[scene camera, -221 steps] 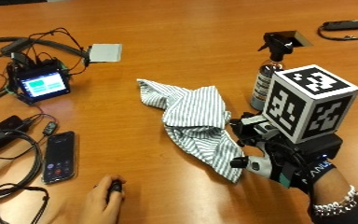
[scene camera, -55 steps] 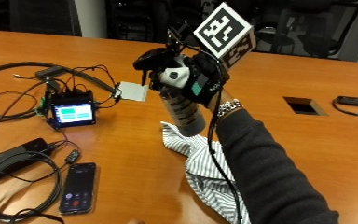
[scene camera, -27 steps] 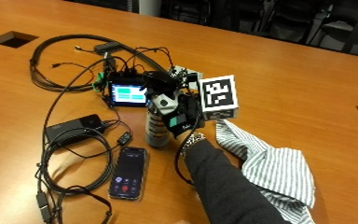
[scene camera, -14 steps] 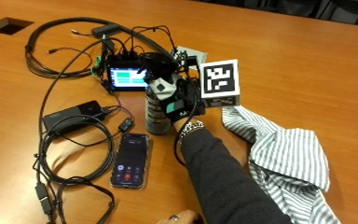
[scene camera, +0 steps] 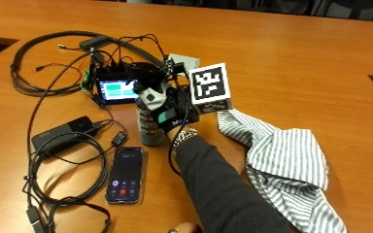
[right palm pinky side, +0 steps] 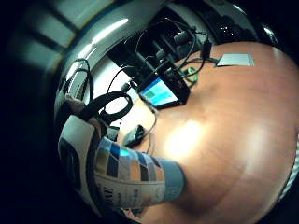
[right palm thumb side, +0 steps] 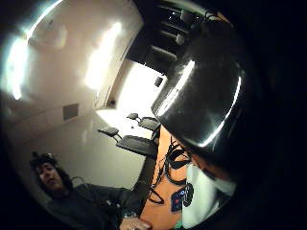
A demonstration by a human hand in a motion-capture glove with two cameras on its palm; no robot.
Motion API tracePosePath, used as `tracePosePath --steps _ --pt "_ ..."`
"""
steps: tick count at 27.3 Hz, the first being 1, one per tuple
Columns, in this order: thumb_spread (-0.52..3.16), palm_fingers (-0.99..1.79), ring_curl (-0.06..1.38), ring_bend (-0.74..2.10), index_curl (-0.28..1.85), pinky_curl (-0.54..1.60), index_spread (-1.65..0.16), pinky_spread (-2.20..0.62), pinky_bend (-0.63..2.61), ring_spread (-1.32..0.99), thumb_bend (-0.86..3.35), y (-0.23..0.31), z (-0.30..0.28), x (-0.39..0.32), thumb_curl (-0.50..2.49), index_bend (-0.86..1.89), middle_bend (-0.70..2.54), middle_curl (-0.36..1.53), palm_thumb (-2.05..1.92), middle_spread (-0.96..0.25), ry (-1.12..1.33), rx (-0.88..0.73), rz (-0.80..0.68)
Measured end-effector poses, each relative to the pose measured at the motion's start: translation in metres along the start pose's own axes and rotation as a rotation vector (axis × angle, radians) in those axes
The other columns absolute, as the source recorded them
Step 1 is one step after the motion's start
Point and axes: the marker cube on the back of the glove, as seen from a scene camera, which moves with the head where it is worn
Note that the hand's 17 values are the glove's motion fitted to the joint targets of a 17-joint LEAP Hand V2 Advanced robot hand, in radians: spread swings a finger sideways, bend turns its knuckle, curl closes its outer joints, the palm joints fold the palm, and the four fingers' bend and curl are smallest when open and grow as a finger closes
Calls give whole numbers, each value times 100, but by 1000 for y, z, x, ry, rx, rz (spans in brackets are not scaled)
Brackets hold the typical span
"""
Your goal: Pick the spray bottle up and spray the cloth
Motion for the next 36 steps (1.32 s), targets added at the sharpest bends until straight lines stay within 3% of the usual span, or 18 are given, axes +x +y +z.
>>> tracePosePath --steps 9,14,19,24,36 --pt "70 122 42 52 57 37 -29 -20 44 -17 -3 36 19 30 74 20 38 48 86 -21 -15 -149 173" --pt "84 82 41 39 55 35 -30 -1 30 -16 -2 44 22 34 70 13 38 47 87 -18 16 -266 250" --pt "93 51 40 36 46 37 -32 12 37 -14 -4 48 -1 29 64 2 31 44 82 -14 235 -390 234" --pt "98 44 37 37 37 36 -33 18 43 -11 -6 53 -30 12 57 2 26 42 73 -11 468 -467 201" --pt "108 44 36 41 29 34 -35 24 40 -7 -4 105 -115 -33 44 10 24 40 56 -8 728 -583 225"
